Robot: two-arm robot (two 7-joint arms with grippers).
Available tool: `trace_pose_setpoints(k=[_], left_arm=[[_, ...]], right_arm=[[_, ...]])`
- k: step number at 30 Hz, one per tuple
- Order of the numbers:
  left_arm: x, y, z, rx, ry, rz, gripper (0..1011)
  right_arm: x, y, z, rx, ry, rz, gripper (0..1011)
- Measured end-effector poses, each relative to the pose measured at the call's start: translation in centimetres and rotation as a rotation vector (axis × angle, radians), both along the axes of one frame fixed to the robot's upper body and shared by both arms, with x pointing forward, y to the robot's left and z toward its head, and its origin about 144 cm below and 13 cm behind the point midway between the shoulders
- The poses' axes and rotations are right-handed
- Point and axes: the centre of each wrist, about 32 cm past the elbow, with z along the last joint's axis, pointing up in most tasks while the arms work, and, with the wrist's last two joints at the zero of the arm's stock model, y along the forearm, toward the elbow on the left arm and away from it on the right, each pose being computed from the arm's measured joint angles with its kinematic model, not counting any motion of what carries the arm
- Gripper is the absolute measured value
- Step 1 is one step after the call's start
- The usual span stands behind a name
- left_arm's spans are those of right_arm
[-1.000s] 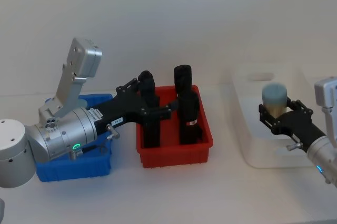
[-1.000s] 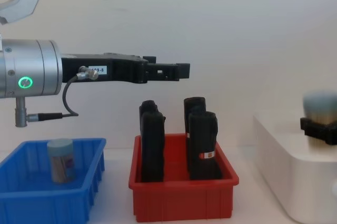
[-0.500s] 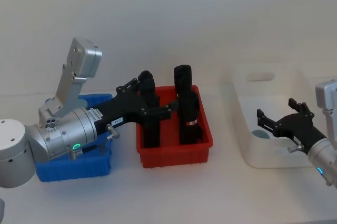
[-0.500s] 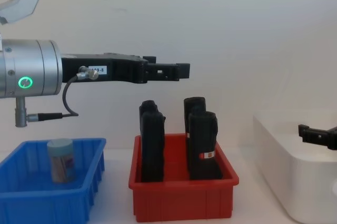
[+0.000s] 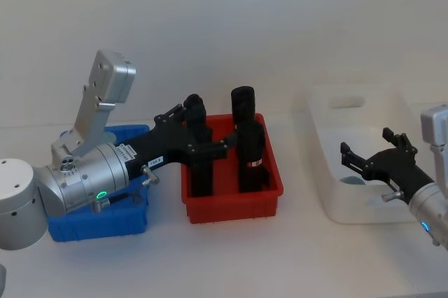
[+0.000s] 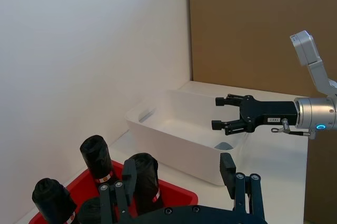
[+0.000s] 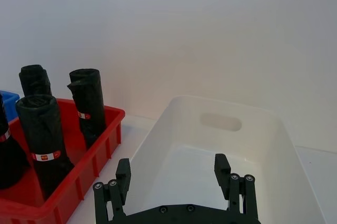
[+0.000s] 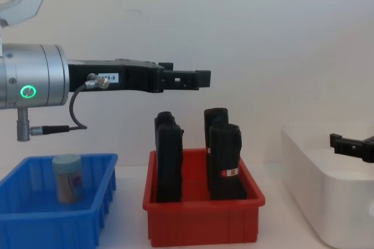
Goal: Pick the cotton swabs from the blue box and place them into the white box.
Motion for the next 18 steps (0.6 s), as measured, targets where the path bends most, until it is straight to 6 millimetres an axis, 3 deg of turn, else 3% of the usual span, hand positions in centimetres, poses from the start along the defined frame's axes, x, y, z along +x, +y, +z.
trace_pose_setpoints(k=[18], left_arm=[[-0.5,-0.5,-0.7,0.010,-0.011,0.042,1004]], right_arm=[[-1.2,0.5,0.2,0.011,-0.016,0.010,1001]])
